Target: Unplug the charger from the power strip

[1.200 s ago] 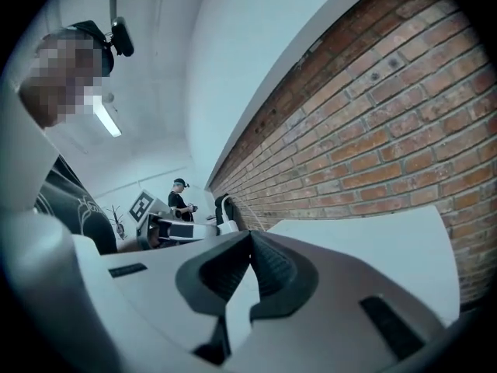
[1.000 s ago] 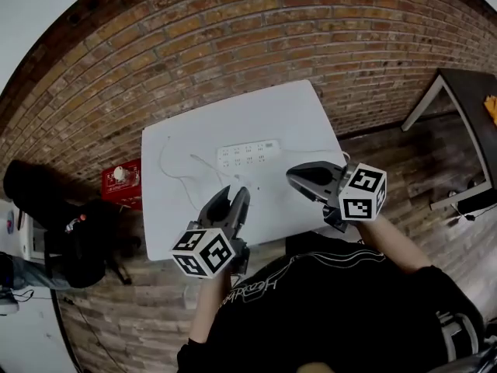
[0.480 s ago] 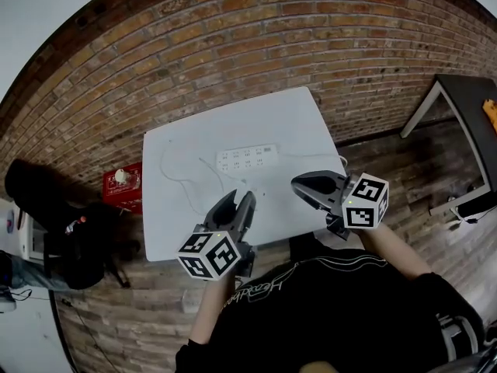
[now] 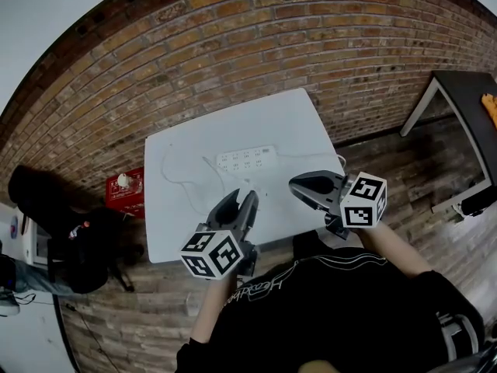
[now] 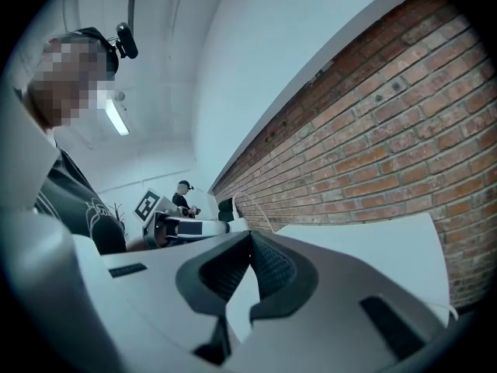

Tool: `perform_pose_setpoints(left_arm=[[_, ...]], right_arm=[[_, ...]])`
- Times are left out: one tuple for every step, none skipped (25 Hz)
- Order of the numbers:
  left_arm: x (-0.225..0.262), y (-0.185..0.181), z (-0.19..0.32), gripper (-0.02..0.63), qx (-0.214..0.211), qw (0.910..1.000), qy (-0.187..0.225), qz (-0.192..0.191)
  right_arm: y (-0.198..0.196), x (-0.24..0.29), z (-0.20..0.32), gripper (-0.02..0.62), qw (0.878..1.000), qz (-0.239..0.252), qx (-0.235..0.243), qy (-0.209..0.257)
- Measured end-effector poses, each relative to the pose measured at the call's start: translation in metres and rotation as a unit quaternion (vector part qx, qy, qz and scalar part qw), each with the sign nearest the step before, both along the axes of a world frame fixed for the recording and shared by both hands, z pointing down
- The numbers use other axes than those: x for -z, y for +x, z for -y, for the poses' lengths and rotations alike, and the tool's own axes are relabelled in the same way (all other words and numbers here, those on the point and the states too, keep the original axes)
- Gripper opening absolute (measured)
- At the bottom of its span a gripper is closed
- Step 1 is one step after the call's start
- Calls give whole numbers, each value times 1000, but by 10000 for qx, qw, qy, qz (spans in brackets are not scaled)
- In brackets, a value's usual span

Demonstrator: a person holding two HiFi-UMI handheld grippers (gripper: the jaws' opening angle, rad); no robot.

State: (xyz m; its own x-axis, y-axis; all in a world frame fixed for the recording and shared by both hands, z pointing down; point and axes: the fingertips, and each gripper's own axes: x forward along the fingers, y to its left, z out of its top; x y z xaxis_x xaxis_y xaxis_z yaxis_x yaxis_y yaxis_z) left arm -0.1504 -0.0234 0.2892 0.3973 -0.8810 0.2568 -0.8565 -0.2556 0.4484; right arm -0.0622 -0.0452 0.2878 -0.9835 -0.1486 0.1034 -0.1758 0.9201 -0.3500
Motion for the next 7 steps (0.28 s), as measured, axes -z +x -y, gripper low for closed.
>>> perform_pose_setpoints(left_arm=[[0, 0, -1, 137, -11, 10000, -7, -2], [0, 0, -1, 137, -21, 10000, -16, -3], [-1, 1, -2, 137, -29, 10000, -27, -6], [-1, 0, -3, 137, -34, 10000, -37, -9], [-1, 0, -4, 137, -34, 10000, -43, -11], [-1, -1, -5, 137, -33, 10000, -47, -11], [-1, -2, -6, 137, -31, 10000, -50, -10]], right_arm=[[-1, 0, -1, -3, 10000, -13, 11, 6], [-2, 0, -2, -3, 10000, -26, 17, 7], [-2, 0, -3, -3, 10000, -42, 19, 6], [-3, 0, -4, -3, 10000, -59, 20, 10], [-4, 0, -5, -3, 10000, -76, 23, 18], [-4, -1, -6, -3, 10000, -91, 27, 28], [-5, -1, -6, -3, 9999, -104, 31, 39]])
